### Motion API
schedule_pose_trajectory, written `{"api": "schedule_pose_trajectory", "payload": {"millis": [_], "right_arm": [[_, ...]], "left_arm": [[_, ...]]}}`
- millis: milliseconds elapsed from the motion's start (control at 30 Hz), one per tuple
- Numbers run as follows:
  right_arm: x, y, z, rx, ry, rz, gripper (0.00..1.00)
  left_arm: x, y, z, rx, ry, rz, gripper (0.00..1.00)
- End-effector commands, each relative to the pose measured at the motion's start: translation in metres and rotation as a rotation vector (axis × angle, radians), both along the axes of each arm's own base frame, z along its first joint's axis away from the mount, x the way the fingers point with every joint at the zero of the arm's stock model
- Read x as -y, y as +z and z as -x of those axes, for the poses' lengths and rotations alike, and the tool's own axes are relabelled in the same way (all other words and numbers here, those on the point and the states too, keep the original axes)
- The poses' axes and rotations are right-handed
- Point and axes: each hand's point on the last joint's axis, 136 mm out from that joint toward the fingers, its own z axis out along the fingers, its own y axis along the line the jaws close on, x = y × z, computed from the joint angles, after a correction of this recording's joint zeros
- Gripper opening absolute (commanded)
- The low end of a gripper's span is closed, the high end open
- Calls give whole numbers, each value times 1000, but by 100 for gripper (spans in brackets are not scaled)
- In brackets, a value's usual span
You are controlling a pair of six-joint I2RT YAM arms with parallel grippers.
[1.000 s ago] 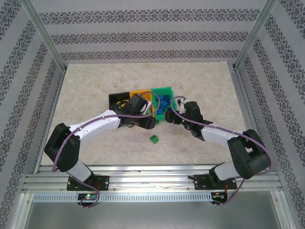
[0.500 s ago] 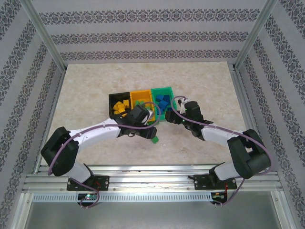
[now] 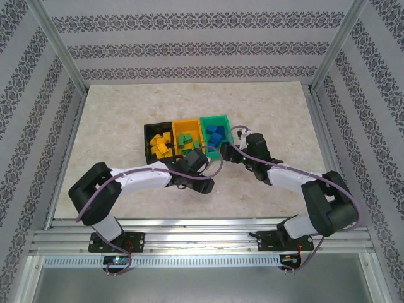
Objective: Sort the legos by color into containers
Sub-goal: Pick up the lego from the middle-left of the table.
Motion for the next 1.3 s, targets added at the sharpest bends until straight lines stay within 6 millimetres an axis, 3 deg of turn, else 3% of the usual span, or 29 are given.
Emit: {"api": "schedule_pose_trajectory", "payload": {"millis": [0,667,1033,1267], "right_arm": [[1,3,-2,9,-4,-24,70],[1,2,-2,4,-2,-34,70],[1,2,-3,4,-2,-36,70],[1,2,-2,3,-1,-35,70]], "left_arm": [[14,3,-1,10,-21,2,64],[0,-19,-5,-11,-31,-169,64],[8,-28,-5,-21,-58,-198,63],[5,-28,-5,-8,-59,-225,54]]}}
